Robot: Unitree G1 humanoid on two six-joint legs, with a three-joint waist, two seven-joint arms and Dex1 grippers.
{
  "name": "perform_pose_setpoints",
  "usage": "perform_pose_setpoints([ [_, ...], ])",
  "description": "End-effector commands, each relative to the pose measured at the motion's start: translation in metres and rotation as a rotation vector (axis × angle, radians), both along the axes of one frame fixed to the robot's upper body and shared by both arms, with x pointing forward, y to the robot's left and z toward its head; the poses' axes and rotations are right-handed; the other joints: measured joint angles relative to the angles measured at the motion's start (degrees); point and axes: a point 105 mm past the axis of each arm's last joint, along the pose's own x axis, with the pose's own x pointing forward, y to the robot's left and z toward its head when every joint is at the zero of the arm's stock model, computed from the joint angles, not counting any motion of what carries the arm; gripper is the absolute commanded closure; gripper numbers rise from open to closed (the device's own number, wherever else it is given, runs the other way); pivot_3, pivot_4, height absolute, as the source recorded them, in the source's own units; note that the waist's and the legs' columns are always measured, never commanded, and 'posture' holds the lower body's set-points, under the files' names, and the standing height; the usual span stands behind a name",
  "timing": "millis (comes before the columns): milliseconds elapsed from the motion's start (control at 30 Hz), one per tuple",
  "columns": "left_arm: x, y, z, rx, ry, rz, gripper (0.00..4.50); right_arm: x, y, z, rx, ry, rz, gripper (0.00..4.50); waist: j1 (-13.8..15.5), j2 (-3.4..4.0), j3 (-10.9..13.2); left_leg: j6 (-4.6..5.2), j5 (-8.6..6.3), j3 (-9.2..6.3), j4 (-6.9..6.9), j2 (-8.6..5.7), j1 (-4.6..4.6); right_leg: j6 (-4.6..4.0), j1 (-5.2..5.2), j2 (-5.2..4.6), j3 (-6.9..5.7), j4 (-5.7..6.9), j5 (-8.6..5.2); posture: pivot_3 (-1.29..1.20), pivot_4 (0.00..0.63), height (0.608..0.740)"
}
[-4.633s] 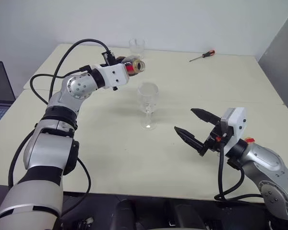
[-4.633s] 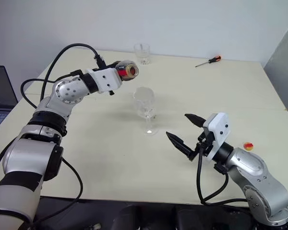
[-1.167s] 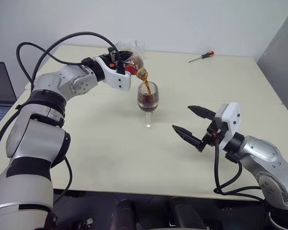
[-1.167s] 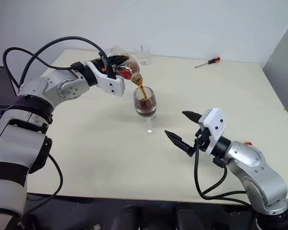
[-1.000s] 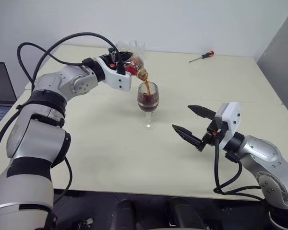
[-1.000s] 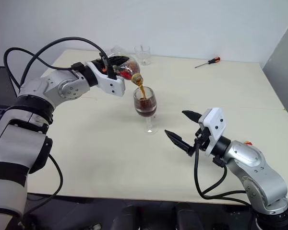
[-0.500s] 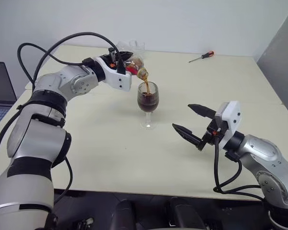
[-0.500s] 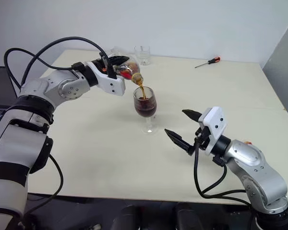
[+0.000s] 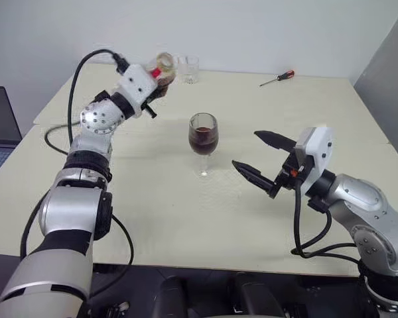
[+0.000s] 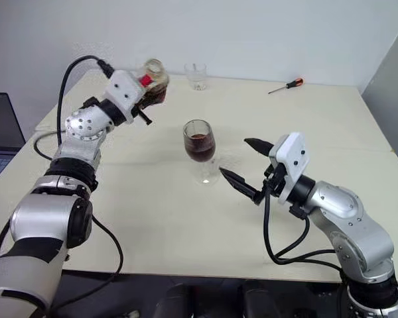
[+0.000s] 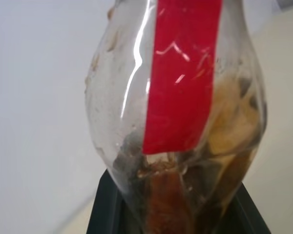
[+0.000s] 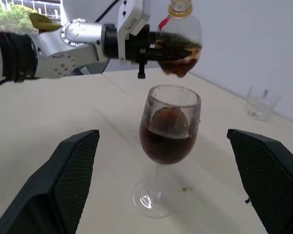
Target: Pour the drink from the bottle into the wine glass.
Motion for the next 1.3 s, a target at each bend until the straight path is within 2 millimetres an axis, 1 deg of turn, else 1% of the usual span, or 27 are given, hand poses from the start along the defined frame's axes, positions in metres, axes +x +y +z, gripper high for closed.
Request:
perform_pose_setpoints([
  [33,0.002,0.030,-0.010,-0.305,0.106,0.064,3.76,0.010,0.000,0.026,0.015,-0.036,-0.020,0.00,0.01,0.00,-0.01,0.00,0.00,-0.04,0.01,0.01,0.00,0.00,0.02,0.00,-0.03,0.01,0.00,0.00,0.150,0.740],
  [67,0.003,0.036,-0.019,-0.368,0.140,0.087,3.76,0.010,0.002,0.032,0.023,-0.026,-0.003,0.00,0.12,-0.01,-0.01,0.00,0.00,-0.03,0.01,0.01,0.01,0.00,0.01,0.00,-0.02,0.04,0.00,0.00,0.150,0.740],
  [133,0.000,0.044,-0.044,-0.412,0.194,0.130,3.76,0.008,0.011,0.044,0.042,-0.037,0.046,0.00,0.22,-0.02,-0.02,0.00,0.00,-0.07,0.00,0.02,0.00,-0.01,0.01,0.00,-0.07,0.05,0.00,0.00,0.150,0.740],
  [200,-0.003,0.042,-0.066,-0.408,0.237,0.136,3.76,0.008,0.016,0.051,0.065,-0.054,0.065,0.00,0.30,-0.02,-0.02,0.00,0.00,-0.05,-0.03,0.01,0.00,-0.02,-0.01,-0.03,-0.04,0.05,0.00,0.00,0.150,0.740],
  [233,-0.005,0.039,-0.075,-0.422,0.255,0.134,3.76,0.009,0.017,0.050,0.062,-0.058,0.068,0.00,0.39,-0.03,-0.03,0.00,0.00,-0.07,-0.02,0.02,-0.03,-0.02,-0.01,-0.03,-0.08,0.05,0.00,0.00,0.150,0.740],
  [300,-0.008,0.036,-0.085,-0.454,0.269,0.135,3.76,0.010,0.020,0.045,0.034,-0.055,0.075,0.00,0.83,-0.06,-0.04,0.00,0.00,-0.07,-0.02,0.01,-0.04,-0.02,0.01,-0.06,-0.12,0.03,0.00,0.00,0.150,0.740],
  [367,-0.010,0.036,-0.090,-0.469,0.273,0.142,3.76,0.009,0.021,0.042,0.019,-0.054,0.081,0.00,0.91,-0.11,-0.07,0.00,0.00,-0.06,0.06,0.00,-0.08,-0.02,0.00,-0.08,-0.12,0.04,0.01,0.00,0.150,0.740],
  [467,-0.014,0.040,-0.101,-0.469,0.285,0.181,3.76,0.008,0.025,0.041,0.028,-0.049,0.100,0.00,0.74,-0.11,-0.08,0.01,-0.01,-0.05,0.09,-0.01,-0.06,-0.01,0.01,-0.07,-0.07,0.06,0.01,0.00,0.150,0.740],
  [533,-0.016,0.047,-0.108,-0.494,0.293,0.223,3.02,0.006,0.028,0.039,0.024,-0.043,0.120,0.00,0.56,-0.11,-0.08,0.01,-0.01,-0.06,0.07,0.00,-0.05,-0.01,0.00,-0.06,-0.06,0.07,0.01,0.00,0.150,0.740],
  [567,-0.016,0.048,-0.110,-0.500,0.299,0.232,2.77,0.005,0.029,0.038,0.017,-0.036,0.130,0.00,0.54,-0.11,-0.08,0.01,-0.01,-0.06,0.06,0.01,-0.04,-0.01,0.01,-0.06,-0.07,0.08,0.01,0.00,0.150,0.740],
  [700,-0.019,0.047,-0.111,-0.502,0.304,0.223,1.44,0.003,0.031,0.033,-0.017,-0.010,0.160,0.00,0.34,-0.11,-0.08,0.01,-0.01,-0.08,0.04,0.02,-0.03,-0.01,0.00,-0.04,-0.08,0.09,0.01,0.00,0.150,0.740],
  [733,-0.019,0.049,-0.110,-0.506,0.302,0.227,1.17,0.003,0.031,0.032,-0.024,-0.008,0.164,0.00,0.35,-0.11,-0.08,0.01,-0.01,-0.09,0.03,0.03,-0.03,-0.02,-0.01,-0.03,-0.08,0.10,0.01,0.00,0.150,0.740],
  [833,-0.020,0.051,-0.108,-0.506,0.297,0.234,0.16,0.003,0.032,0.032,-0.031,-0.003,0.173,0.00,0.37,-0.11,-0.08,0.01,-0.01,-0.08,0.03,0.02,-0.03,-0.02,0.00,-0.04,-0.08,0.10,0.01,0.00,0.150,0.740],
  [867,-0.020,0.052,-0.107,-0.504,0.296,0.234,0.01,0.003,0.032,0.031,-0.033,-0.001,0.176,0.00,0.37,-0.11,-0.08,0.01,-0.01,-0.08,0.04,0.02,-0.03,-0.01,0.00,-0.04,-0.08,0.10,0.01,0.00,0.150,0.740],
  [1033,-0.027,0.051,-0.102,-0.479,0.295,0.200,0.01,0.003,0.033,0.029,-0.045,0.007,0.187,0.00,0.31,-0.11,-0.08,0.01,-0.01,-0.08,0.03,0.03,-0.03,-0.01,0.00,-0.04,-0.07,0.10,0.01,0.00,0.150,0.740],
  [1133,-0.039,0.043,-0.093,-0.480,0.303,0.116,0.01,0.006,0.030,0.029,-0.045,0.008,0.182,0.00,0.27,-0.11,-0.08,0.01,-0.01,-0.08,0.00,0.04,-0.02,-0.02,-0.01,-0.04,-0.06,0.10,0.01,0.00,0.150,0.740],
  [1200,-0.052,0.047,-0.079,-0.487,0.283,0.098,0.01,0.011,0.027,0.028,-0.050,0.009,0.175,0.00,0.16,-0.11,-0.08,0.00,-0.01,-0.08,0.00,0.06,-0.02,-0.02,-0.01,-0.04,-0.06,0.09,0.01,0.00,0.150,0.740],
  [1300,-0.066,0.059,-0.070,-0.527,0.278,0.132,0.01,0.015,0.026,0.027,-0.053,0.008,0.176,0.00,0.21,-0.11,-0.08,0.00,-0.01,-0.09,-0.01,0.08,-0.01,-0.02,-0.01,-0.04,-0.05,0.10,0.01,0.00,0.150,0.740],
])
